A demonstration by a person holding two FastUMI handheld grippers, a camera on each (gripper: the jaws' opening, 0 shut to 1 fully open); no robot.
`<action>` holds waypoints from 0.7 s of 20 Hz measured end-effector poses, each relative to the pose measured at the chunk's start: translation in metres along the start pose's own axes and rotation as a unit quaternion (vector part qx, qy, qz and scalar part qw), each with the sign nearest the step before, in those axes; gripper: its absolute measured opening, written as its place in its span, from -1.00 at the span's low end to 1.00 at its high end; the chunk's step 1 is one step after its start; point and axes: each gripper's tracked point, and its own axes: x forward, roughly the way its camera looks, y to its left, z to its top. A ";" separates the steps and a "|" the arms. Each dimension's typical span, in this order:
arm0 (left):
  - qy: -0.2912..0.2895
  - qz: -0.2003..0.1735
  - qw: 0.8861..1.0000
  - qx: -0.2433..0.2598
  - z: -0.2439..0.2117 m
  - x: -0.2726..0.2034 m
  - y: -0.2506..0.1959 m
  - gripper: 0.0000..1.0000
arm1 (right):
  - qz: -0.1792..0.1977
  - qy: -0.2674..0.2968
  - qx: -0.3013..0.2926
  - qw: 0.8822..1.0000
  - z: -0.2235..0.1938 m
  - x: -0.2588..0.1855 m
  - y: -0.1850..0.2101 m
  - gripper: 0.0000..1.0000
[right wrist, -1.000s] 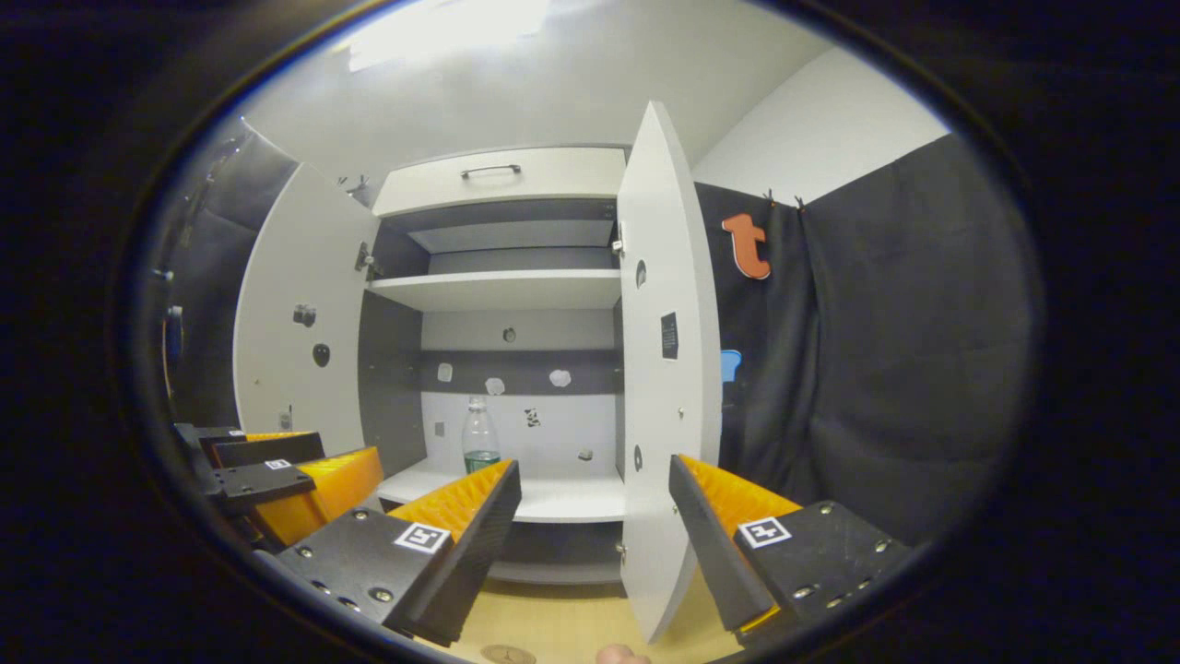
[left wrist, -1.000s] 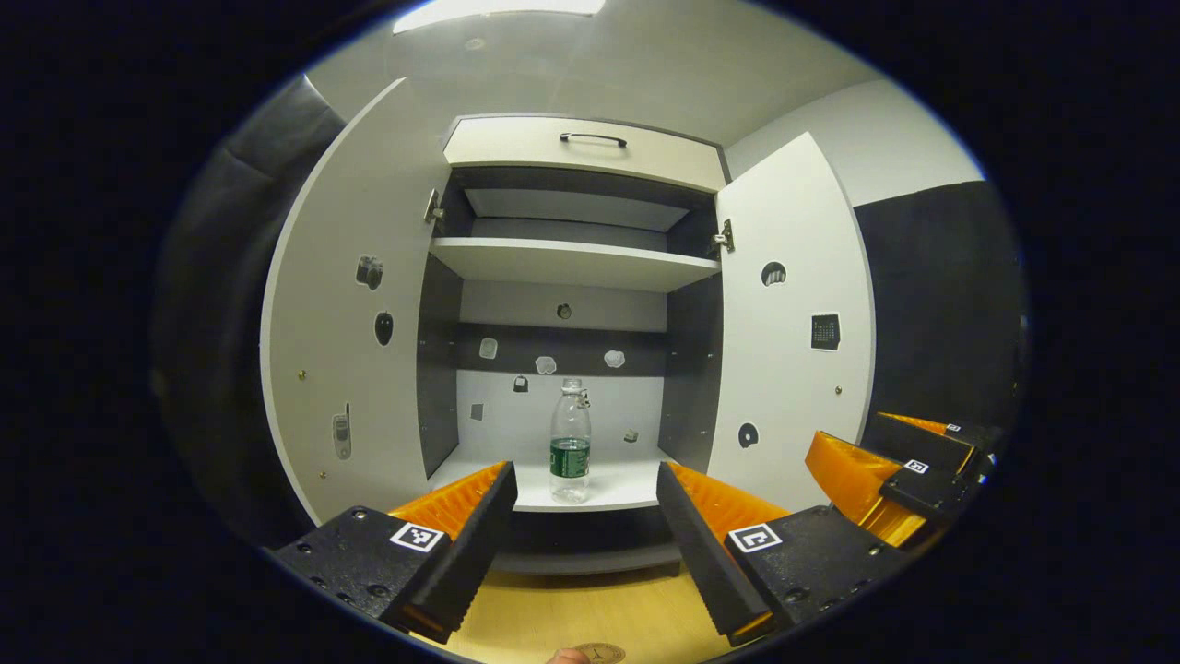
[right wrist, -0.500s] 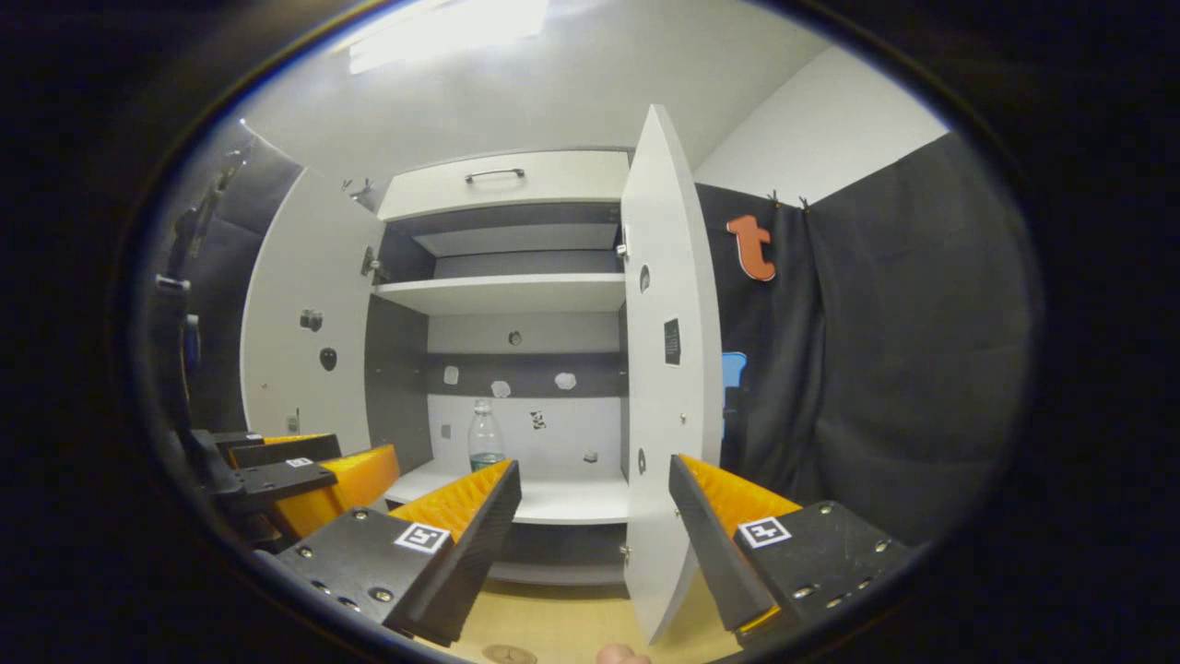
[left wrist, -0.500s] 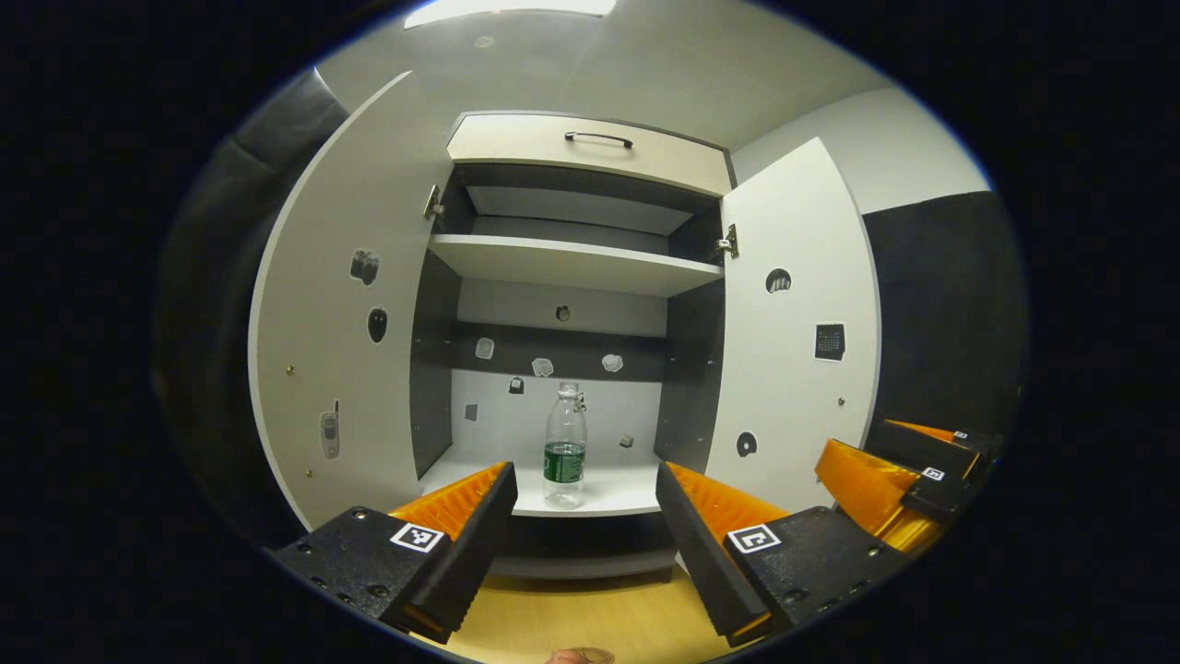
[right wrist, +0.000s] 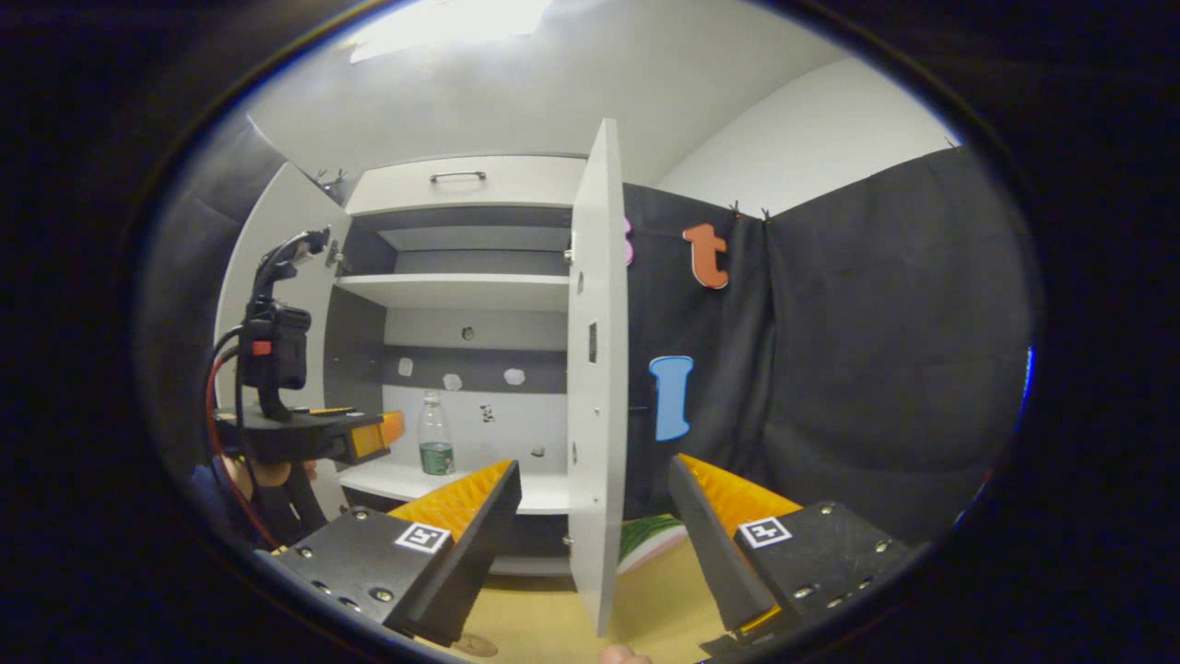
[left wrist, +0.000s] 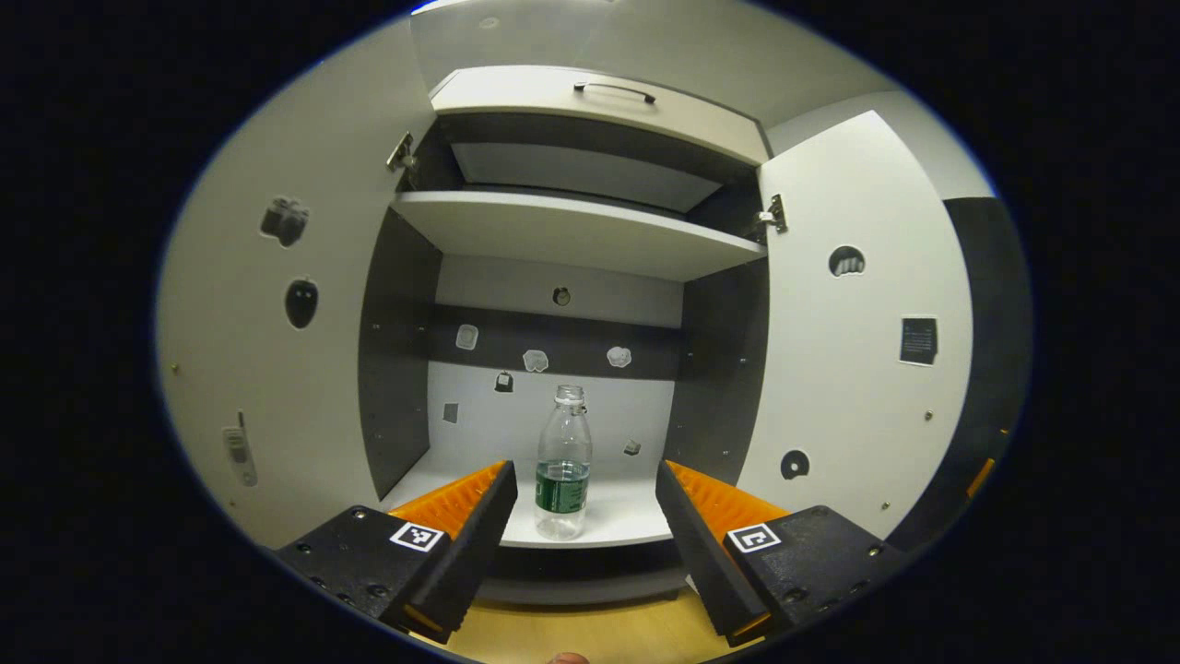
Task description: Grasp the bottle in the cabinet with the left hand and place it on the coaster, then close the right door with the right hand and the left door with the left hand.
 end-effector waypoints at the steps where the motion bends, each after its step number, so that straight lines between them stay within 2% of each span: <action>1: 0.003 0.002 1.000 0.000 -0.002 0.012 0.002 0.92 | -0.010 0.002 -0.003 1.000 -0.002 0.000 -0.008 0.96; 6: 0.023 0.008 1.000 0.003 -0.014 0.073 0.008 0.92 | -0.057 0.010 -0.016 0.998 -0.009 -0.002 -0.044 0.90; 8: 0.026 0.015 1.000 0.006 -0.017 0.093 0.013 0.92 | -0.072 0.014 -0.022 0.997 -0.012 -0.004 -0.054 0.97; 14: 0.057 0.033 0.998 0.002 -0.037 0.143 0.027 0.92 | -0.098 0.026 -0.036 0.994 -0.020 -0.007 -0.071 0.97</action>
